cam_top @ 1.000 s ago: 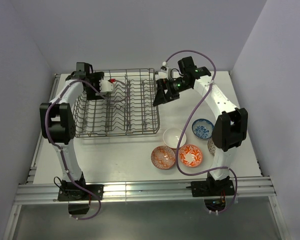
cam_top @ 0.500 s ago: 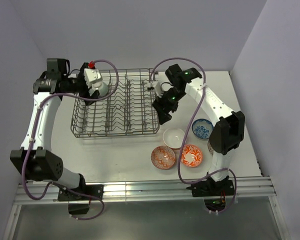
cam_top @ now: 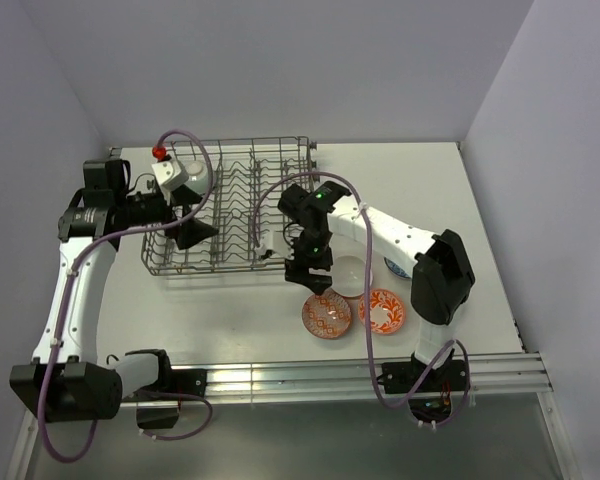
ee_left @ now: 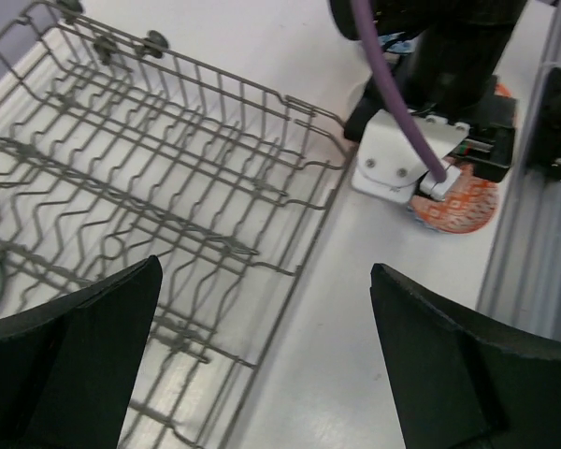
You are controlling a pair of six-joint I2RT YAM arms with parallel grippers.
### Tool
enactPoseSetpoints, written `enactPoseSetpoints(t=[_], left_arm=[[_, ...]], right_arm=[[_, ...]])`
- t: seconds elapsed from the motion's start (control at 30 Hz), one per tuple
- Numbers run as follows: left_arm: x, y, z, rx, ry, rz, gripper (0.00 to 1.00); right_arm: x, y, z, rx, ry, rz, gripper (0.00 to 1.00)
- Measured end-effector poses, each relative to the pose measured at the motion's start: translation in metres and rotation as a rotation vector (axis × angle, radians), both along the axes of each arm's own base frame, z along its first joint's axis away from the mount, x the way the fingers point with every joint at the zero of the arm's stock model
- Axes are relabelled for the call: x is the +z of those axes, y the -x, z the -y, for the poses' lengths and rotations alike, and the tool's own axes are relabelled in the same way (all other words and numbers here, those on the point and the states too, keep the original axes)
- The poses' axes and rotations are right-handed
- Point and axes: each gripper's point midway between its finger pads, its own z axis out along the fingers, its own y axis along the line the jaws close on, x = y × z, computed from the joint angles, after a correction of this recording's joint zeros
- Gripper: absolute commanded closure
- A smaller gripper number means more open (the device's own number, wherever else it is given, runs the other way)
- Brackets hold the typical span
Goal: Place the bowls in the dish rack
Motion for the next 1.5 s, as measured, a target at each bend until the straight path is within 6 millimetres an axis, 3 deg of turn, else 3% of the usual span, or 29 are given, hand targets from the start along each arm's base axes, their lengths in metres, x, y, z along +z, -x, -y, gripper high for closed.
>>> enactPoseSetpoints(t=[0.23, 0.7, 1.07, 1.37, 1.5], left_arm=[[-0.01, 0.025, 0.009, -0.019, 0.082, -0.071, 0.01], [-0.008, 0.031, 0.015, -0.015, 0.151, -0.119, 0.01], [-0.006, 0.039, 0.016, -0.008, 0.162, -0.118, 0.01], [-0.009, 0.043, 0.016, -0.007, 0.163, -0.125, 0.02], [-0.006, 0.045, 0.016, -0.007, 0.162, -0.111, 0.02]], right_arm=[[-0.007, -0.001, -0.014, 0.13, 0.003, 0.041, 0.23], [-0.039, 0.005, -0.023, 0.28, 0.001, 0.084, 0.25], [-0.075, 0.011, -0.013, 0.32, 0.043, 0.071, 0.3], [-0.098, 0.029, -0.003, 0.367, 0.072, 0.038, 0.48], [-0.103, 0.037, -0.005, 0.39, 0.069, 0.033, 0.71]])
